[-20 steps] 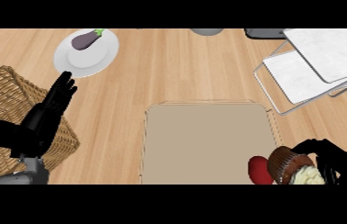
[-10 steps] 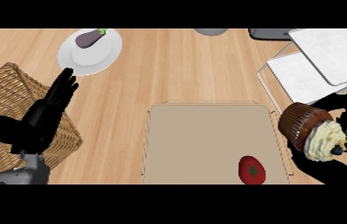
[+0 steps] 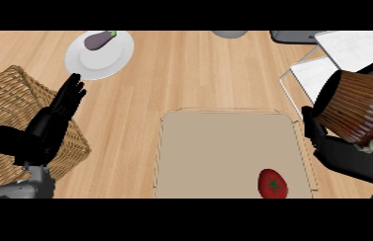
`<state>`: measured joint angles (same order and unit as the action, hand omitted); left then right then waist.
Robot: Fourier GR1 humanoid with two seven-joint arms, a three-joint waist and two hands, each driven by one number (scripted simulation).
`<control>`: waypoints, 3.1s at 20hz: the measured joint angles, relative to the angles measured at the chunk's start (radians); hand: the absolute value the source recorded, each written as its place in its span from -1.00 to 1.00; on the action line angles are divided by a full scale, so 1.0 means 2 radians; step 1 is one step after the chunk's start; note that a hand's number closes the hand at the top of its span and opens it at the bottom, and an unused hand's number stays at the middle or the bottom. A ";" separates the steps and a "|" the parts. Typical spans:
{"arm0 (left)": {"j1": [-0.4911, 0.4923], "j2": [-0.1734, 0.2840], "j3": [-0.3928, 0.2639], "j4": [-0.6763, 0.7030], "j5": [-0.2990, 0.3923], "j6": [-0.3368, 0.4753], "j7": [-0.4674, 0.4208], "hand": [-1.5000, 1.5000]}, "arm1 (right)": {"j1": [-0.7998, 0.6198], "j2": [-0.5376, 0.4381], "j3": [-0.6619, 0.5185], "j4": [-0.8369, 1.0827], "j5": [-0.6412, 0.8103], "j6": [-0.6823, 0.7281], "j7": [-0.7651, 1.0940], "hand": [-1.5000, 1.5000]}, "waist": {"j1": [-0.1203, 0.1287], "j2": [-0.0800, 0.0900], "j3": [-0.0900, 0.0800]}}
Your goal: Pick the cupcake from the tray and place it in the tiered shelf
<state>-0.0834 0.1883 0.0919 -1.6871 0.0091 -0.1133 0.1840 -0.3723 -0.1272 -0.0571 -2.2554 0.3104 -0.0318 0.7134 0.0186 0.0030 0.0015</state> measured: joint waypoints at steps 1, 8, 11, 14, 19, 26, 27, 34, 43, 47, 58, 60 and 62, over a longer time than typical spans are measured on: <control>0.000 0.003 0.003 0.001 0.003 -0.003 0.000 0.00 | -0.019 0.001 -0.014 0.011 -0.021 -0.002 0.005 1.00 | -0.001 0.000 0.000; 0.003 0.002 0.003 0.000 0.000 -0.001 -0.003 0.00 | -0.040 -0.182 -0.023 0.073 0.106 0.093 -0.054 1.00 | -0.004 0.003 -0.004; 0.000 0.000 0.002 0.003 -0.001 -0.002 -0.007 0.00 | -0.059 -0.230 -0.017 0.122 0.156 0.098 -0.101 1.00 | 0.001 0.004 -0.002; -0.007 -0.005 -0.005 0.010 -0.004 -0.001 -0.003 0.00 | -0.094 -0.253 -0.010 0.181 0.189 0.089 -0.142 1.00 | 0.001 0.003 -0.002; 0.001 -0.004 -0.001 0.000 0.000 -0.005 -0.001 0.00 | -0.139 -0.261 -0.007 0.276 0.221 0.043 -0.234 1.00 | 0.001 0.001 -0.001; -0.009 -0.006 0.003 0.012 -0.003 -0.002 0.000 0.00 | -0.202 -0.246 -0.014 0.376 0.181 0.055 -0.314 1.00 | -0.002 0.000 -0.001; -0.009 -0.008 0.002 0.015 -0.006 -0.001 -0.004 0.00 | -0.209 -0.247 -0.010 0.389 0.182 0.062 -0.320 1.00 | -0.002 0.000 -0.001; 0.003 -0.011 0.001 0.004 -0.006 -0.003 -0.005 0.00 | -0.196 -0.266 0.029 0.437 0.193 0.116 -0.391 1.00 | -0.004 -0.001 -0.001; 0.008 -0.008 0.007 -0.004 -0.009 -0.004 -0.001 0.00 | -0.181 -0.266 0.008 0.500 0.221 0.112 -0.411 1.00 | -0.006 -0.001 -0.001; 0.011 -0.012 0.002 -0.017 -0.009 -0.003 0.007 0.00 | -0.185 -0.268 -0.032 0.536 0.237 0.057 -0.383 1.00 | -0.004 0.000 -0.001; 0.006 -0.005 0.009 -0.020 -0.002 -0.010 0.019 0.00 | -0.188 -0.344 0.016 0.573 0.370 0.081 -0.345 -1.00 | -0.002 0.000 -0.001; 0.008 -0.004 0.010 -0.016 -0.002 -0.013 0.013 0.00 | -0.204 -0.340 -0.001 0.583 0.359 0.077 -0.346 -1.00 | -0.002 0.001 -0.001; 0.013 -0.011 0.004 -0.019 -0.008 -0.008 0.009 0.00 | -0.218 -0.329 -0.018 0.578 0.344 0.074 -0.336 -1.00 | -0.003 0.000 -0.001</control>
<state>-0.0574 0.1670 0.1002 -1.7243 -0.0077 -0.1293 0.2028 -0.8079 -0.7855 -0.0940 -1.0992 0.9978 0.1164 0.0422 0.0131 0.0027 0.0001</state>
